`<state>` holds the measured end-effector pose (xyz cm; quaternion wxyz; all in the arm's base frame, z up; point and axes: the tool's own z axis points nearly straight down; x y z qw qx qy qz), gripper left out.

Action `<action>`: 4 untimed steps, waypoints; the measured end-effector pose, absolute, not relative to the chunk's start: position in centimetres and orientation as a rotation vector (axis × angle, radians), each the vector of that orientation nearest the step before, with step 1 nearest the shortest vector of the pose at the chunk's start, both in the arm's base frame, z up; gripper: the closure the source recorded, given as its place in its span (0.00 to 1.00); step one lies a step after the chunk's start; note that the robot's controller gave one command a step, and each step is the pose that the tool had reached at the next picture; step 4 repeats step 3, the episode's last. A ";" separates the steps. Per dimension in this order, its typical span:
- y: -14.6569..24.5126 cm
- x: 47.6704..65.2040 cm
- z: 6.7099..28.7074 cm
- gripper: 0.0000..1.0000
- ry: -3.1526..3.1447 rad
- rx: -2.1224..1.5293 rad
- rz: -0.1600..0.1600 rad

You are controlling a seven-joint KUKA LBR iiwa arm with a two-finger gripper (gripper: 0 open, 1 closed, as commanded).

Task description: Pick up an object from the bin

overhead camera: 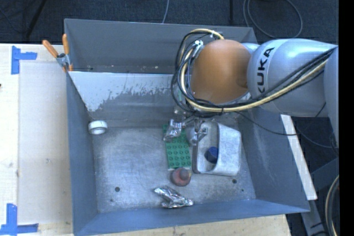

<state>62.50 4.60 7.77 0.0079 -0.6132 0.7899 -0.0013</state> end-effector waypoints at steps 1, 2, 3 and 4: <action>4.7 62.6 10.7 1.00 2.484 -1.915 0.000; 4.8 62.7 11.8 1.00 2.492 -1.909 0.003; 4.9 62.7 15.9 1.00 2.497 -1.899 0.000; 4.9 62.7 15.9 1.00 2.497 -1.899 0.000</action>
Offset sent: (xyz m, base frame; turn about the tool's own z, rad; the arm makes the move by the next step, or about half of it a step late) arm -0.0001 -0.0001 0.0273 0.0001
